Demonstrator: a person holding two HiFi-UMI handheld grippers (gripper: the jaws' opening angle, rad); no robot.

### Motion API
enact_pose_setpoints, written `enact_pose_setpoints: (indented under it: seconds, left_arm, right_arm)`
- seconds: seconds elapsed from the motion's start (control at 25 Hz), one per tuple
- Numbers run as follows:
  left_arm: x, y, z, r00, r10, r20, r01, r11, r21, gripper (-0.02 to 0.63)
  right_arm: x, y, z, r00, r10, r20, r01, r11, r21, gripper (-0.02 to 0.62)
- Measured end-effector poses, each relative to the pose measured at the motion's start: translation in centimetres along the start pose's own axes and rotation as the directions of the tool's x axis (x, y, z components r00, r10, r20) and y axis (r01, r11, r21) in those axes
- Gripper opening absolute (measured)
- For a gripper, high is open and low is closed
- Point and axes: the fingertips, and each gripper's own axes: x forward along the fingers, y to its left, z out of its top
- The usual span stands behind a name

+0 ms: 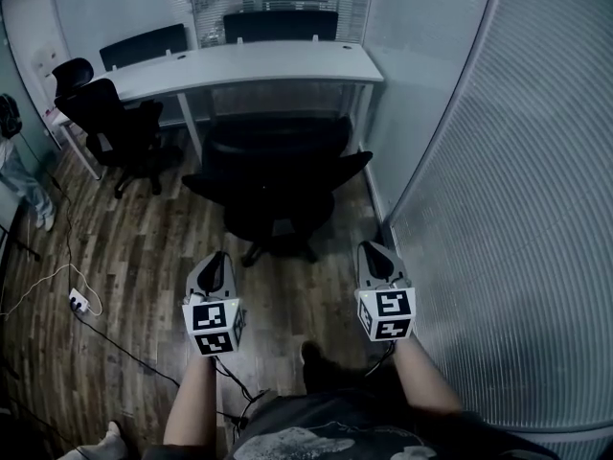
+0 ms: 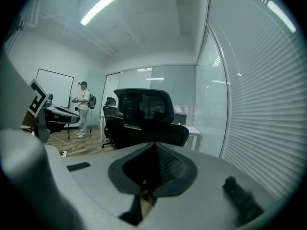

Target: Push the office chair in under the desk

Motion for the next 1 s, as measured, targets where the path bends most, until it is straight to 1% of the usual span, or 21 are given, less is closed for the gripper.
enact_pose_setpoints:
  seconds: [0.08,0.2,0.28,0.48,0.6,0.68,0.72,0.8,0.92,1.0]
  left_arm:
    - [1.6,0.2,0.8,1.000,0.001,-0.005,-0.001,1.000,0.021,0.015]
    - [3.7,0.4,1.8,1.000,0.006,-0.008,-0.006,1.000,0.027,0.017]
    - [5.1,0.5,2.1,1.000,0.003,-0.018,-0.002,0.999,0.033,0.033]
    - [8.2,0.9,2.3,0.999,-0.002,-0.042,0.004,0.999,0.039,0.137]
    - [9.8,1.5,2.3,0.999,0.011,-0.048,-0.008,0.998,0.062,0.195]
    - [10.8,1.8,2.4,0.998,0.021,-0.054,-0.016,0.996,0.088,0.244]
    - [11.3,2.0,2.4,0.998,0.028,-0.057,-0.022,0.994,0.103,0.266]
    - [12.1,2.6,2.6,0.997,0.058,-0.057,-0.049,0.989,0.139,0.294]
    - [12.8,3.9,3.5,0.992,0.123,-0.022,-0.115,0.970,0.213,0.334]
    - [13.1,4.7,3.9,0.987,0.157,-0.019,-0.147,0.957,0.249,0.348]
  right_arm:
    - [1.5,-0.9,0.4,1.000,-0.004,-0.001,0.004,1.000,-0.005,0.023]
    - [3.6,-2.4,1.1,1.000,-0.012,-0.007,0.012,1.000,-0.012,0.023]
    - [5.0,-3.0,1.5,1.000,-0.012,-0.008,0.012,1.000,-0.028,0.023]
    - [8.3,-4.0,1.9,1.000,0.018,-0.023,-0.020,0.997,-0.069,0.025]
    - [10.1,-4.4,1.9,0.999,0.042,-0.035,-0.045,0.995,-0.086,0.028]
    - [11.3,-4.7,1.9,0.998,0.052,-0.044,-0.056,0.992,-0.111,0.059]
    - [11.8,-4.8,1.9,0.997,0.058,-0.049,-0.064,0.990,-0.124,0.094]
    - [12.8,-4.9,2.0,0.996,0.071,-0.056,-0.078,0.986,-0.148,0.140]
    - [14.2,-5.2,2.5,0.997,0.068,-0.048,-0.077,0.972,-0.220,0.210]
    - [14.8,-5.6,2.9,0.997,0.060,-0.043,-0.069,0.959,-0.275,0.236]
